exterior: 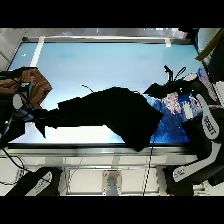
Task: Fold the clothes and pants, and hang the long-sleeved shirts on hangers.
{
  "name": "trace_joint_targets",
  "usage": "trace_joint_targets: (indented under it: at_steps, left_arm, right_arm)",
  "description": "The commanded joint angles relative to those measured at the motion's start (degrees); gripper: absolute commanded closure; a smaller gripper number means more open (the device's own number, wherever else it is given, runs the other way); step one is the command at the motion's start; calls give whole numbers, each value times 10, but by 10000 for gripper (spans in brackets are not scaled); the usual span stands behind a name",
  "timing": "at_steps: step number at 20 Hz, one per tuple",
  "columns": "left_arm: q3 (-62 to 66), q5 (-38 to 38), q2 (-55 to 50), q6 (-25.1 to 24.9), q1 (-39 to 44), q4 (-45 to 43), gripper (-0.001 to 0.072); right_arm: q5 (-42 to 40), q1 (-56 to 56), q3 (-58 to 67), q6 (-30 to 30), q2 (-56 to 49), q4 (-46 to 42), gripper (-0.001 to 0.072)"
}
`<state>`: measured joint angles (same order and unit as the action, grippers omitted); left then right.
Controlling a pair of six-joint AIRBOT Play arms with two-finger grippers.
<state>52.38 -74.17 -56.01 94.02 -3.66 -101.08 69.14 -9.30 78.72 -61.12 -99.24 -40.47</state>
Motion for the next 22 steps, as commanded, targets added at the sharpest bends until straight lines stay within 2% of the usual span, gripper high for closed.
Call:
trace_joint_targets:
  at_steps: [1, 5, 8, 9, 10, 11, 12, 16, 20, 21, 22]
  left_arm:
    - [0, 1, 0, 3, 0, 0, 699]
    - [0, 1, 0, 3, 0, 0, 699]
    - [0, 0, 0, 3, 0, 0, 698]
    - [0, 1, 0, 3, 0, 0, 699]
    - [0, 1, 0, 3, 0, 0, 699]
    - [0, 0, 0, 3, 0, 0, 698]
    - [0, 0, 0, 3, 0, 0, 699]
    - [0, 0, 0, 3, 0, 0, 698]
    - [0, 1, 0, 3, 0, 0, 698]
    - [0, 2, 0, 3, 0, 1, 698]
    - [0, 3, 0, 3, 0, 4, 698]
  right_arm:
    - [-24, 7, 51, 17, -77, 50, 233]
    - [-22, 45, 65, 18, -92, -2, 234]
    - [32, 67, 71, 35, -92, -5, 254]
    - [54, 68, 77, 38, -92, -5, 332]
    - [71, 68, 85, 38, -92, -5, 472]
    - [85, 65, 96, 38, -92, -5, 654]
    - [101, 61, 110, 38, -92, -6, 692]
    - [166, 21, 205, 1, -71, -21, 693]
    - [207, -22, 273, -57, -27, -115, 672]
    - [212, -22, 269, -72, -26, -136, 501]
    - [209, -21, 255, -88, -30, -140, 263]
